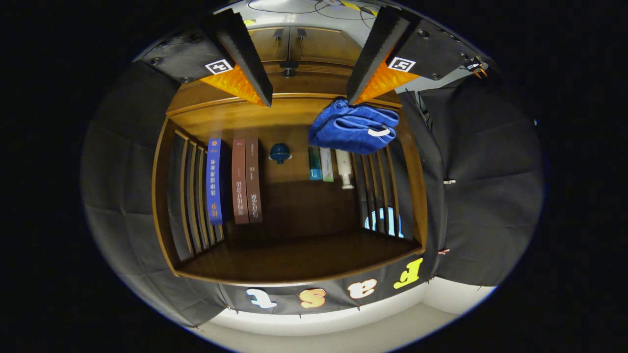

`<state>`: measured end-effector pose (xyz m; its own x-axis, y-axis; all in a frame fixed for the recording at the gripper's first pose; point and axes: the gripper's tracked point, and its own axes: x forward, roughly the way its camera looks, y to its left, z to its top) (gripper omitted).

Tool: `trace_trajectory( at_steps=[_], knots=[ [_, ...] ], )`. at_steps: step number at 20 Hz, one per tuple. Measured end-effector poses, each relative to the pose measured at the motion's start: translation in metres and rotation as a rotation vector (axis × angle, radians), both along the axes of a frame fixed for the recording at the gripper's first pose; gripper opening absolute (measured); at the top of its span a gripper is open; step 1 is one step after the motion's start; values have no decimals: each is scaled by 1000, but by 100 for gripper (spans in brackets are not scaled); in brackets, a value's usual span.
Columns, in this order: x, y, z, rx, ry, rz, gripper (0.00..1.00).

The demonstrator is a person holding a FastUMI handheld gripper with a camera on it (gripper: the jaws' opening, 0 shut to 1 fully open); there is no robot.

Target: Pull open the drawer, take out the items inside it, and place them on the countertop above the cabinet.

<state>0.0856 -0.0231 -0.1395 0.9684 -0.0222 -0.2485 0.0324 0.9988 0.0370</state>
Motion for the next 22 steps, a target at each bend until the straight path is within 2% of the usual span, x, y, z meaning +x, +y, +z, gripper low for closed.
trace_trajectory(
  at_steps=[10,15,16,18,22],
  knots=[
    [51,-24,-129,15,214,-57,98],
    [66,-38,-177,37,302,-90,93],
    [67,-41,-183,40,316,-97,84],
    [68,-43,-186,47,331,-93,54],
    [69,-43,-188,16,333,-93,41]
  ],
)
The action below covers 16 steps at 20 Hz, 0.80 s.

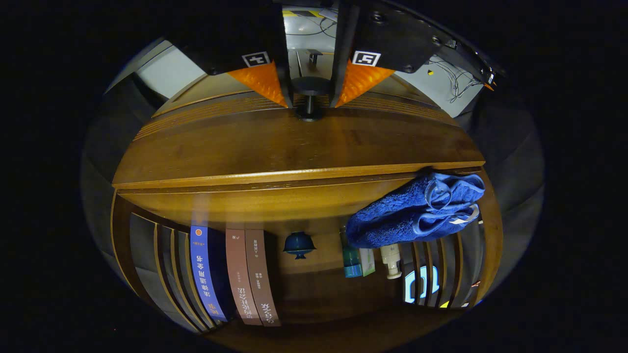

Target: Pull open the drawer, take out the items inside it, and place them on the countertop above the cabinet.

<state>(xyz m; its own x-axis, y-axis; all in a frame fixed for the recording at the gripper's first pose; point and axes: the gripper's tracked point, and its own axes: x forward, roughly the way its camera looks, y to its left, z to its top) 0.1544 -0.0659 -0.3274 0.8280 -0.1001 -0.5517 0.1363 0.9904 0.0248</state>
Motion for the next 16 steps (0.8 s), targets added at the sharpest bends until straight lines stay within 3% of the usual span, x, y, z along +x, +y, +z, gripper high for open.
trace_trajectory(
  at_steps=[1,8,16],
  knots=[
    [-1,1,-1,-2,0,1,37],
    [-7,1,-1,-16,21,7,36],
    [-75,11,6,5,54,-6,36]
  ],
)
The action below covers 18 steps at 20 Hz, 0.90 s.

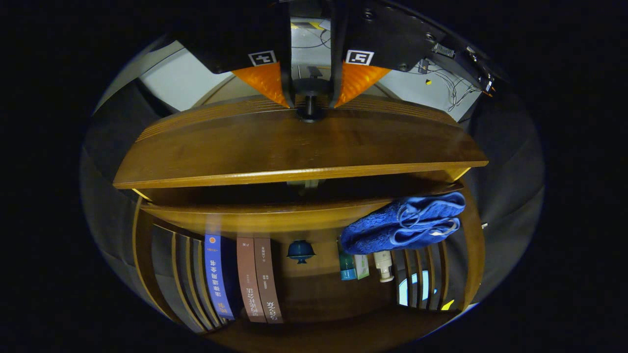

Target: Pull open the drawer, take out the items inside it, and place them on the countertop above the cabinet.

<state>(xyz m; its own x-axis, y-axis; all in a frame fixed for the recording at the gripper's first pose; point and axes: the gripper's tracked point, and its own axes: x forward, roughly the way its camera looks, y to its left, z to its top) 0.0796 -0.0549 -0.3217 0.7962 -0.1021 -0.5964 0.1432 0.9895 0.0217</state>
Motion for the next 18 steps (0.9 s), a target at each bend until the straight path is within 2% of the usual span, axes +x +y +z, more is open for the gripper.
trace_trajectory(
  at_steps=[9,16,18],
  knots=[
    [-84,13,8,30,39,-6,36],
    [-119,17,-2,48,87,-11,36],
    [-118,18,-2,53,77,-13,39]
  ],
)
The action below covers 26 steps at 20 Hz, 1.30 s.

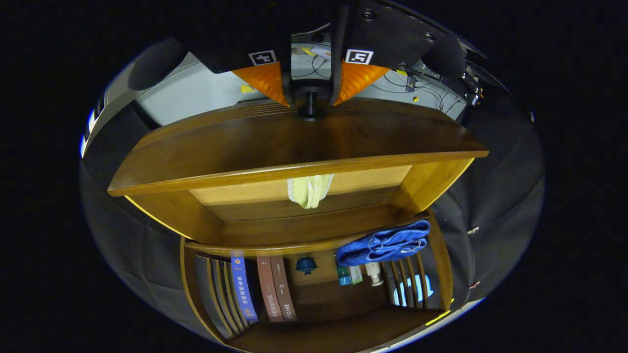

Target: Pull open the drawer, take out the items inside it, and place them on the countertop above the cabinet.

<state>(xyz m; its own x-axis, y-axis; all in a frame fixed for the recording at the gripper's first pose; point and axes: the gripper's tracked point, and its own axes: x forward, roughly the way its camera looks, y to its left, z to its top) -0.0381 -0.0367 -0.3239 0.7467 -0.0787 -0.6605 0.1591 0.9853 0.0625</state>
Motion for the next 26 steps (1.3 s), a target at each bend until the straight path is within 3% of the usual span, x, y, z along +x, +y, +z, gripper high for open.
trace_trajectory(
  at_steps=[3,8,12,16,22,26],
  knots=[
    [-1,1,6,-25,-9,8,46],
    [-2,3,52,-53,-93,-2,100],
    [22,10,111,-24,-179,-2,99],
    [83,4,142,-16,-203,4,99],
    [163,-5,97,31,-6,-10,99],
    [183,-18,47,13,178,-30,98]
  ],
)
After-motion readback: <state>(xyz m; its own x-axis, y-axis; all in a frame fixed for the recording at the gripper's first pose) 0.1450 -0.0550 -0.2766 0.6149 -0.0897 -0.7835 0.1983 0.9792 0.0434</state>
